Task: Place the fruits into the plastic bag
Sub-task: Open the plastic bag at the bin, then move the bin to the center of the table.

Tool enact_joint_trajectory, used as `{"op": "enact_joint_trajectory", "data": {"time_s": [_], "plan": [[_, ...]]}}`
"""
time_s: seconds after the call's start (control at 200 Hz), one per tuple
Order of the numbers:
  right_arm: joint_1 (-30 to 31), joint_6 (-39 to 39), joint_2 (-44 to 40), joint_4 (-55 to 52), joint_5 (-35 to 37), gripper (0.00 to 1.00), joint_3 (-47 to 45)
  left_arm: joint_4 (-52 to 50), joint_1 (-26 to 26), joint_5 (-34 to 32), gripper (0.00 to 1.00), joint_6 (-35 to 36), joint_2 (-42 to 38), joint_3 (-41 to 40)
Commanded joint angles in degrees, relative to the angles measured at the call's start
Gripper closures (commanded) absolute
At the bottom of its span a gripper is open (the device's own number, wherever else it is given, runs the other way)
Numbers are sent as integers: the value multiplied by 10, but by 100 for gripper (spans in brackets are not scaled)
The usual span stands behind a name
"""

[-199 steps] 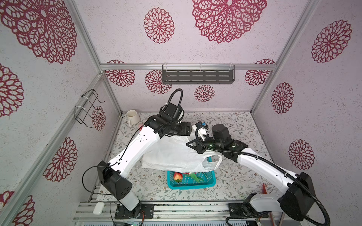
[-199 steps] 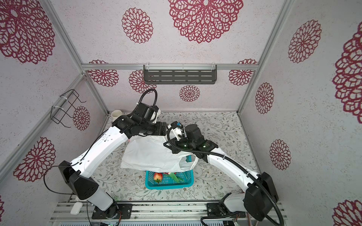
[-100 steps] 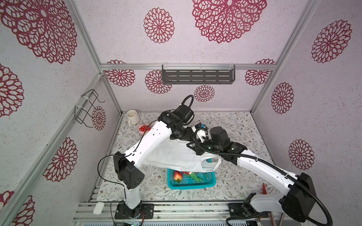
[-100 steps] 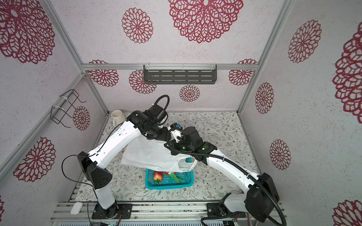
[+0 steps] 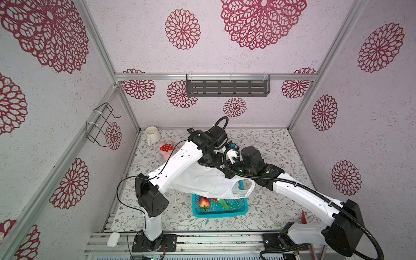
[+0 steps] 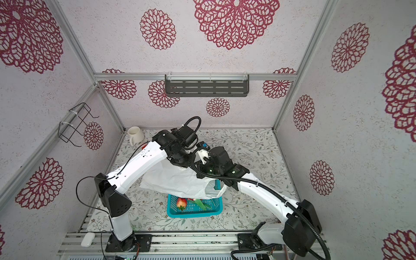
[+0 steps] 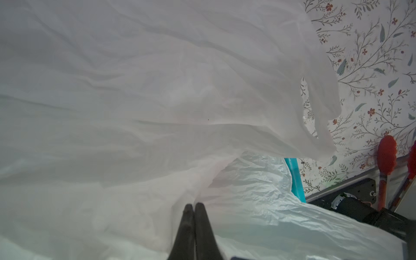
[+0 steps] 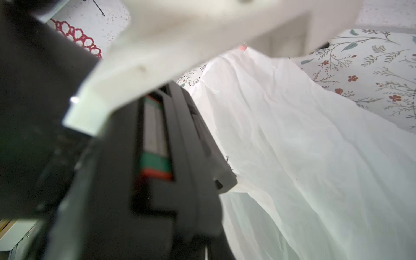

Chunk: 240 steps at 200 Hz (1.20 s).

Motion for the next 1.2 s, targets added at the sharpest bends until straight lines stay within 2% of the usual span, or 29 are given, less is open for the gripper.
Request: {"op": "enact_joint_trajectory", "data": {"time_s": [0.0,0.04,0.06,0.095,0.13,0.2,0.265,0.345,0.43,0.56,0.66,0.816,1.006,1.196], "plan": [[-7,-8,-44,28,44,100,8,5,29,-14,100,-13,-36,-16],[-10,-8,-51,20,50,98,10,37,47,-4,100,-21,-56,-27],[-12,-9,-56,15,50,87,12,58,56,3,100,-26,-70,-38],[-17,-8,-65,4,50,59,17,109,72,21,100,-34,-98,-63],[-23,-9,-77,-6,51,44,21,165,92,53,100,-42,-129,-97],[-40,-7,-105,-23,58,26,29,282,129,115,100,-66,-187,-169],[-68,-1,-135,-31,54,17,34,364,163,174,100,-94,-228,-228],[-116,11,-161,-40,35,13,41,436,192,245,100,-105,-256,-266],[-158,11,-177,-57,23,12,50,450,206,295,100,-89,-274,-281],[-185,8,-170,-84,18,12,60,476,228,354,100,-88,-298,-309],[-199,25,-164,-80,1,12,50,506,262,357,100,-127,-320,-344],[-220,55,-164,-64,-11,11,13,610,329,397,100,-216,-357,-420],[-213,27,-112,-104,7,15,-45,662,357,432,100,-227,-378,-445],[-150,42,-28,-34,46,17,-114,686,372,430,100,-228,-390,-454]]}}
